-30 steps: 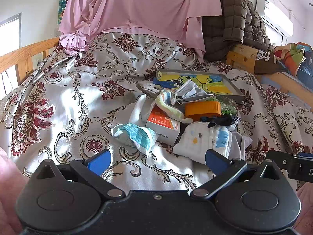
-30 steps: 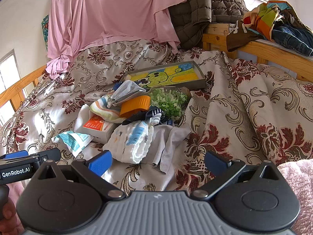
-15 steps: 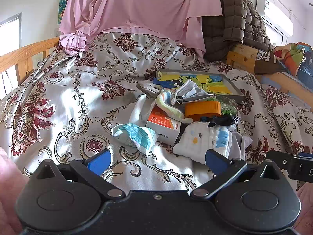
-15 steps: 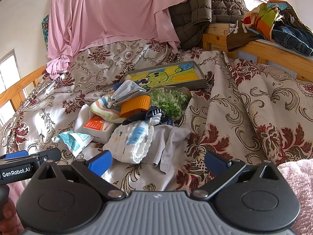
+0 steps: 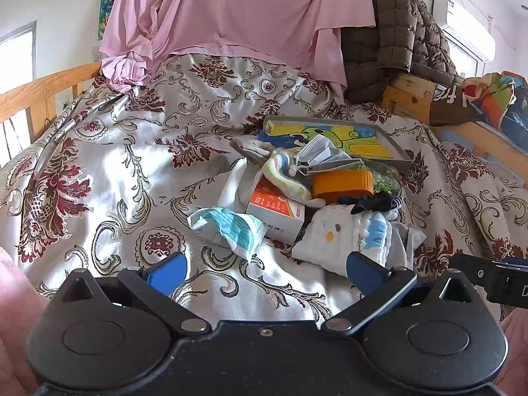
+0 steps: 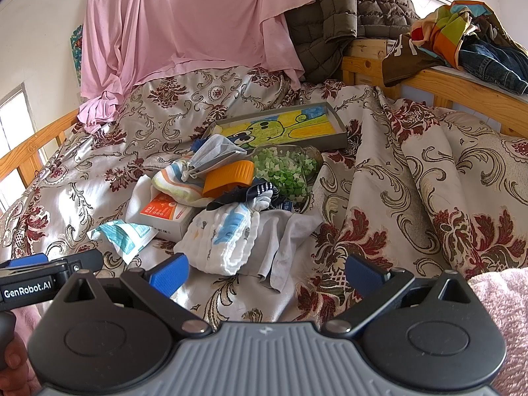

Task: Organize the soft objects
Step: 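Lower the left gripper to the white baby cloth while the right gripper approaches the grey cloth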

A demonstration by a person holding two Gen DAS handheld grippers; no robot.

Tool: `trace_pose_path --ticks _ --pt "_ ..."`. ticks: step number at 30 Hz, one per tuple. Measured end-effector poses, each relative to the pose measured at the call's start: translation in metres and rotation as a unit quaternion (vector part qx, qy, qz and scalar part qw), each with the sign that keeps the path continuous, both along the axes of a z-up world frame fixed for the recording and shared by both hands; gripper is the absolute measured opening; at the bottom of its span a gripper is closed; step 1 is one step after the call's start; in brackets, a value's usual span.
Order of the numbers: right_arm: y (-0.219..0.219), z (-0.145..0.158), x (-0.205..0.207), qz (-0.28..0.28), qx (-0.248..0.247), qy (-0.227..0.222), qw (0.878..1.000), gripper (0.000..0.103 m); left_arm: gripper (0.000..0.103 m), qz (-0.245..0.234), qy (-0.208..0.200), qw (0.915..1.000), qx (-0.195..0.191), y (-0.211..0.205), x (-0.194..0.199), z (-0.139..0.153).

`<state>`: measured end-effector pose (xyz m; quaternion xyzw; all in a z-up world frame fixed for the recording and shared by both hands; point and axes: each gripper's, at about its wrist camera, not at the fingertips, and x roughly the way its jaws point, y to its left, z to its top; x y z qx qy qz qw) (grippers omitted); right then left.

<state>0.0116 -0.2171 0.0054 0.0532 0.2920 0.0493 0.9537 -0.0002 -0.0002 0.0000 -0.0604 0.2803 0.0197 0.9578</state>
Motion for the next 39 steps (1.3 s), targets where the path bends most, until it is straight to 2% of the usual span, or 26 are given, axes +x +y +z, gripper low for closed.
trace_pose_path --ticks 9,15,19,23,27,30,36,39 --pt "0.000 0.000 0.000 0.000 0.001 0.001 1.000 0.103 0.102 0.000 0.000 1.0000 0.000 0.000 0.000 0.000" --pt "-0.004 0.002 0.008 0.010 0.017 0.022 1.000 0.103 0.102 -0.001 0.011 0.9999 -0.007 0.003 0.003 0.000" --pt "-0.006 0.002 0.016 0.032 0.022 0.041 0.998 0.103 0.102 -0.017 0.026 0.9994 -0.012 0.006 0.015 0.002" --pt "-0.009 0.009 0.031 0.058 0.013 0.053 0.997 0.103 0.102 -0.055 0.042 0.9974 -0.018 0.004 0.032 0.005" --pt "-0.011 0.017 0.051 0.089 -0.034 0.061 0.994 0.103 0.102 -0.099 0.057 0.9932 -0.023 -0.003 0.054 0.006" --pt "-0.014 0.017 0.068 0.111 -0.043 0.084 0.989 0.103 0.102 -0.128 0.069 0.9887 -0.036 -0.006 0.074 0.005" --pt "-0.008 0.009 0.099 0.127 -0.085 0.119 0.981 0.103 0.102 -0.191 0.091 0.9757 -0.058 -0.014 0.115 -0.006" --pt "0.001 -0.004 0.117 0.144 -0.113 0.152 0.971 0.103 0.102 -0.216 0.101 0.9683 -0.074 -0.018 0.132 -0.013"
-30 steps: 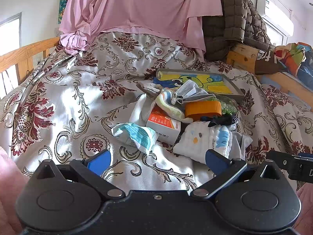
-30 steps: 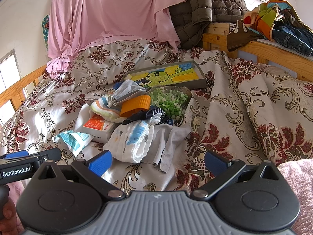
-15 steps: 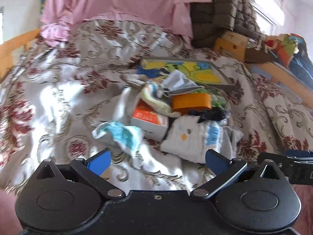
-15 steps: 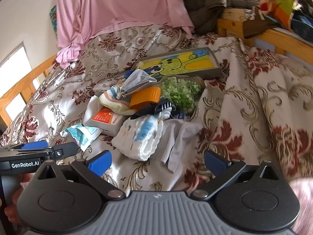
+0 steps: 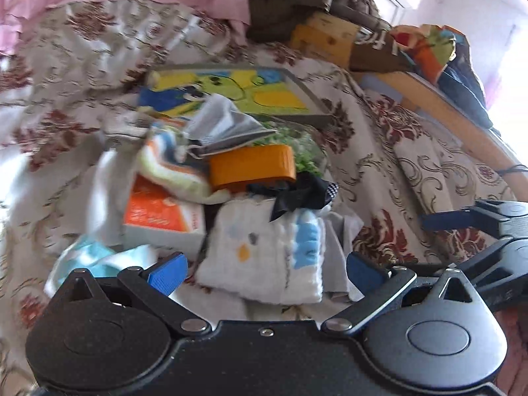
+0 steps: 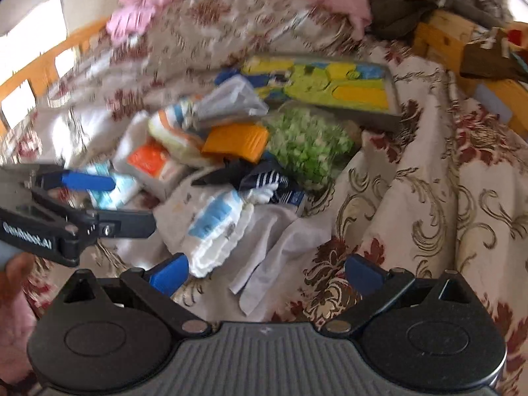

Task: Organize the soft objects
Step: 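Lower the left gripper to the white baby cloth while the right gripper approaches the grey cloth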

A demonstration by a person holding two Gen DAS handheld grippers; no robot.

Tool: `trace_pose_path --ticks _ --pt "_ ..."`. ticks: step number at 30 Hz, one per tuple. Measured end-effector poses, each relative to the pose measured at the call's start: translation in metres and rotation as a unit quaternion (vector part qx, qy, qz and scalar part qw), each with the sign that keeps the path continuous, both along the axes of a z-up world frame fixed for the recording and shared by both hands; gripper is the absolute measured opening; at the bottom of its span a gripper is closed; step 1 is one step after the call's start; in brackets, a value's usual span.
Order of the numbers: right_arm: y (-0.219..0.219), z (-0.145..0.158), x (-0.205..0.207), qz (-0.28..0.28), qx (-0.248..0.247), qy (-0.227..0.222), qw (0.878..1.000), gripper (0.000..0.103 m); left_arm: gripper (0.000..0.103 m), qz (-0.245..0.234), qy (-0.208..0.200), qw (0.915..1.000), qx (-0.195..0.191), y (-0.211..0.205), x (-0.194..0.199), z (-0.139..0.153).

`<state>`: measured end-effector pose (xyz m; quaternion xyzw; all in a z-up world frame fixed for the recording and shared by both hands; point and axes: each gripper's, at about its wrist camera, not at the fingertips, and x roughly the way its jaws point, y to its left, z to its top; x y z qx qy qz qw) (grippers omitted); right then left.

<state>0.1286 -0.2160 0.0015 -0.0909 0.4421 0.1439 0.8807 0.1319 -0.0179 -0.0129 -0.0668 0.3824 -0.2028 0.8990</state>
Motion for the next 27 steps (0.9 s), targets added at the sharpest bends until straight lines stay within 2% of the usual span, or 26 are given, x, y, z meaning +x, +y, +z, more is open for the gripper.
trace_pose_path --ticks 3,7,14,17,20,24,27 --pt "0.009 -0.017 0.017 0.012 -0.024 0.036 0.999 0.103 0.102 -0.017 0.028 0.9993 -0.017 -0.003 0.020 -0.013" --pt "0.013 -0.035 0.038 0.008 -0.025 0.074 0.997 0.103 0.102 -0.018 0.065 0.9973 -0.030 -0.004 0.041 -0.032" --pt "0.002 -0.055 0.060 -0.045 -0.009 0.106 0.993 0.101 0.099 -0.019 0.103 0.9927 -0.058 -0.003 0.064 -0.052" --pt "0.001 -0.058 0.063 -0.050 -0.009 0.106 0.993 0.093 0.088 -0.025 0.116 0.9917 -0.048 -0.006 0.070 -0.059" --pt "0.003 -0.057 0.063 -0.047 -0.008 0.105 0.993 0.086 0.079 -0.027 0.111 0.9923 -0.048 -0.004 0.072 -0.061" --pt "0.003 -0.057 0.063 -0.046 -0.003 0.105 0.993 0.081 0.061 -0.017 0.111 0.9921 -0.055 0.001 0.073 -0.062" --pt "0.000 -0.055 0.066 -0.052 0.008 0.104 0.993 0.079 0.054 -0.009 0.112 0.9919 -0.058 0.004 0.074 -0.063"
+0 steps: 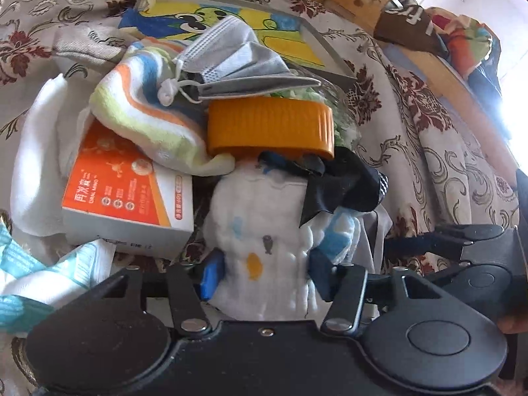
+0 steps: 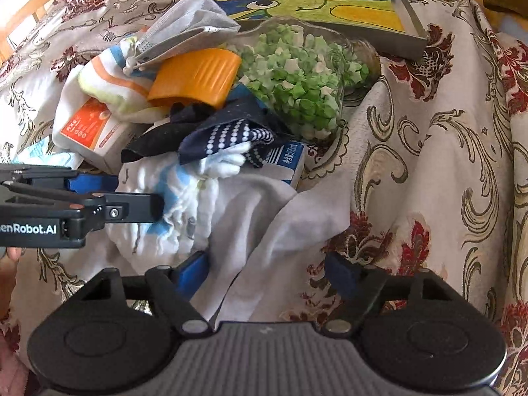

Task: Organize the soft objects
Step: 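Lower the left gripper to the white baby cloth while the right gripper approaches the grey cloth, then close the left gripper on the white baby cloth while the right gripper grasps the grey cloth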

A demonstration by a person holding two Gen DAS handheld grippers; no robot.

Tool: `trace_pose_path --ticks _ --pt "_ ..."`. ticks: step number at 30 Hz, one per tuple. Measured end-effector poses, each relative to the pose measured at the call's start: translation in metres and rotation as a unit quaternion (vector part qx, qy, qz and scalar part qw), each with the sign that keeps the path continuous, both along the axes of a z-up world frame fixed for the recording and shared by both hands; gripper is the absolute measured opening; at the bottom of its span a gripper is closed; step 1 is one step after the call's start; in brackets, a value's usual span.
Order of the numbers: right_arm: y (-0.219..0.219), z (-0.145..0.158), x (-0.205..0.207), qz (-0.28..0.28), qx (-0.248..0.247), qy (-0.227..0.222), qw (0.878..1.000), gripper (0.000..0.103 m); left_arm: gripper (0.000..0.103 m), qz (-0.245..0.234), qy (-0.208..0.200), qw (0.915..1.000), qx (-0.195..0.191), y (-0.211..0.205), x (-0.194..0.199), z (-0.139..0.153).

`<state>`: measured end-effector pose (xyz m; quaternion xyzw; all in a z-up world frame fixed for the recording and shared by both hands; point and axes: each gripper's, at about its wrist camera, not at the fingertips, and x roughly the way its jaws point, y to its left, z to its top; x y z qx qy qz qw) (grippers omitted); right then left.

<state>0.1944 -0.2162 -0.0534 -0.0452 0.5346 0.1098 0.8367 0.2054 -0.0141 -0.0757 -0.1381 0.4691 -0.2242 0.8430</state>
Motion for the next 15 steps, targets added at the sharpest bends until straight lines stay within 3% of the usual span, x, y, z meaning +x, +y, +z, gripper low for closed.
trace_pose_path --ticks 6,9,15 --pt "-0.011 -0.001 0.003 -0.018 0.023 0.003 1.000 0.073 0.040 0.010 -0.006 0.9998 0.015 0.000 -0.004 0.003" --pt "-0.009 -0.002 0.002 -0.011 0.023 0.002 1.000 0.063 0.033 0.023 -0.005 0.9996 0.018 0.002 -0.008 0.007" --pt "-0.008 -0.002 -0.003 -0.016 0.021 -0.003 1.000 0.032 0.024 0.040 0.003 0.9987 0.032 0.004 -0.027 0.015"
